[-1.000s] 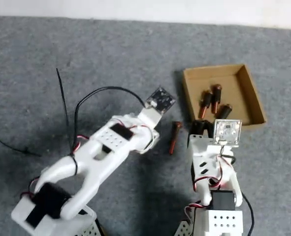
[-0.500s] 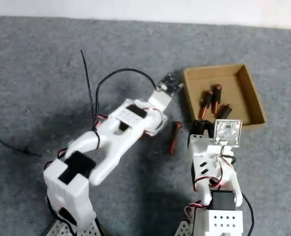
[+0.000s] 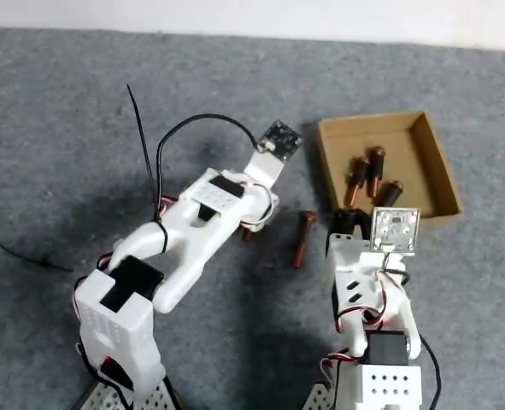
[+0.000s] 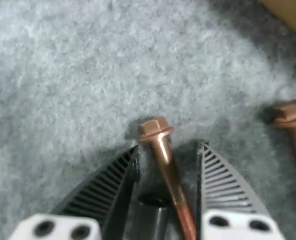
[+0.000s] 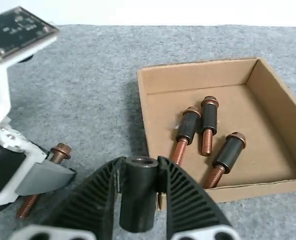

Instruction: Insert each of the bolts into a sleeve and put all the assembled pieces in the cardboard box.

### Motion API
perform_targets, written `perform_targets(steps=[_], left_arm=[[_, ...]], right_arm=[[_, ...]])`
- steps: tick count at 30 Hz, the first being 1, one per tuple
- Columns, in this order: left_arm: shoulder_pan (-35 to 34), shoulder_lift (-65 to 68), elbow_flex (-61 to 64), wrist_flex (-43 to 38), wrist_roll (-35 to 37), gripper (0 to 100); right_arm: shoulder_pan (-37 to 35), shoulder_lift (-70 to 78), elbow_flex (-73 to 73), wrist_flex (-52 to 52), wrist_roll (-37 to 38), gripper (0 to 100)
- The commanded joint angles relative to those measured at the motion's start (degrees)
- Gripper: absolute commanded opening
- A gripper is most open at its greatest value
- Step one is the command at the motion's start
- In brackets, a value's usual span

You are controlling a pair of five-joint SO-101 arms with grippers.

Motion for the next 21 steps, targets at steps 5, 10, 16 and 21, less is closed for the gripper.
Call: perform_targets(steps=[5,10,16,21], left_arm=[[-1.10,-0.57,-2.42,3.16,1.67,18],[-1.63,-0.22,-4.35,5.36,2.90,18],[-1.63,3.30,-10.07,12.75,2.81,18],[-1.63,6.20,-14.64,17.93,2.81,18]], right_arm=[[0.48,-0.75,-0.40,-1.54,0.53,0.4],[0.48,-0.75,-0.31,-1.54,0.53,0.4],[0.48,-0.75,-0.31,-1.54,0.53,0.4],[0.48,-0.75,-0.31,-1.54,0.53,0.4]])
